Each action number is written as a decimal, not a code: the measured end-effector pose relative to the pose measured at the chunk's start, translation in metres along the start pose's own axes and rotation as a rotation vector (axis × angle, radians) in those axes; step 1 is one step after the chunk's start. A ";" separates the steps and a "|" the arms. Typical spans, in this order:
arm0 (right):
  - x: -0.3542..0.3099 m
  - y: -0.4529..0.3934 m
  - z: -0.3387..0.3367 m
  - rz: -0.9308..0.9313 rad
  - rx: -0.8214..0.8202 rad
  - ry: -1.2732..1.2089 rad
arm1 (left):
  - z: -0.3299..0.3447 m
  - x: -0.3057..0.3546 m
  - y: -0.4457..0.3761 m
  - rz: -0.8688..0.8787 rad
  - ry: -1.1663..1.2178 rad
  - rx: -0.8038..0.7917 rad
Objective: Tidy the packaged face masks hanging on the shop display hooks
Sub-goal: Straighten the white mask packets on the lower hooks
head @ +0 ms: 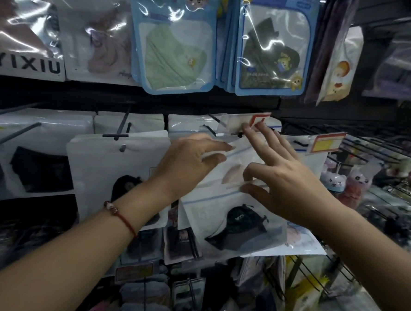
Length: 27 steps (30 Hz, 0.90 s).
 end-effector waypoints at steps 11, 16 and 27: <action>0.000 0.001 0.003 0.022 0.031 -0.012 | 0.010 -0.008 -0.005 0.065 -0.506 0.047; 0.000 0.002 0.004 0.021 0.045 -0.023 | 0.000 -0.001 0.011 0.105 -0.597 0.125; 0.001 0.001 0.001 0.023 0.127 -0.085 | 0.009 0.028 0.051 0.268 -0.512 -0.064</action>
Point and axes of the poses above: each hand's wrist, its own y-axis away from the middle knuckle, its own z-axis out of the palm, x = y × z, the point moved 9 cm from there along -y, towards the middle knuckle, and after that the axes turned 1 degree about x, right-handed, at the moved point
